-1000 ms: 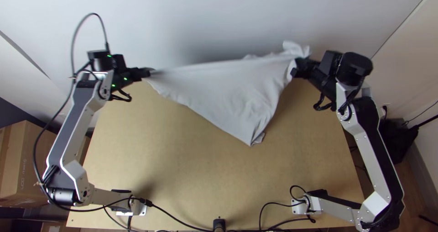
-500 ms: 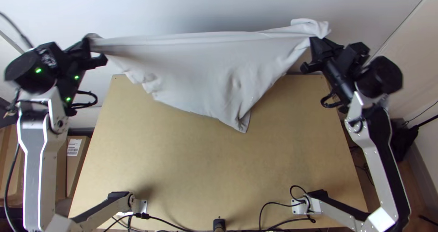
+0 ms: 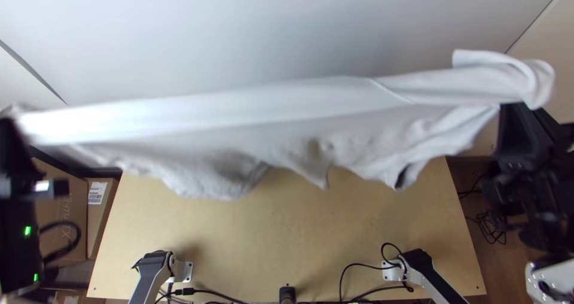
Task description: Fold the t-shirt
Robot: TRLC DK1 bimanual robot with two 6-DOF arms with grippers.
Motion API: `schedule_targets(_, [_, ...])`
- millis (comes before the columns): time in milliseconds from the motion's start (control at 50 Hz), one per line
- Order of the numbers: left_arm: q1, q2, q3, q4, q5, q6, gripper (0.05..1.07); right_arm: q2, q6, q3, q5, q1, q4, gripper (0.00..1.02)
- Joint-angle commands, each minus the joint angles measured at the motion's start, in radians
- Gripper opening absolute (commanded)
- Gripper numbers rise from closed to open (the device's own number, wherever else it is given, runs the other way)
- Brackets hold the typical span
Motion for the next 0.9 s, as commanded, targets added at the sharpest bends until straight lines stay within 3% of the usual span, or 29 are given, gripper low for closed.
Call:
schedule_targets(0, [0.024,-0.057,-0.02,-0.056,-0.065,0.045,0.08,-0.054,-0.011,0.041,0.059,-0.013,-0.009,0.02])
schedule_targets(200, [0.019,-0.049,-0.014,-0.114,-0.065,0.015,0.08,-0.028,-0.001,0.042,0.056,-0.009,-0.015,0.02])
schedule_targets(300, [0.014,-0.037,-0.071,-0.153,-0.065,-0.019,0.08,0.001,0.067,0.009,0.056,-0.006,-0.042,0.02])
schedule_targets(440, [-0.022,-0.06,-0.284,-0.216,-0.022,-0.039,0.08,-0.012,0.133,-0.195,0.056,0.032,-0.064,0.02])
schedule_targets(600, [-0.035,-0.094,-0.568,-0.177,0.005,-0.065,0.08,-0.037,0.188,-0.479,0.056,0.075,-0.059,0.02])
schedule_targets(880, [-0.033,0.067,-0.835,0.062,0.054,-0.067,0.08,0.21,0.294,-0.761,0.022,0.055,0.205,0.02])
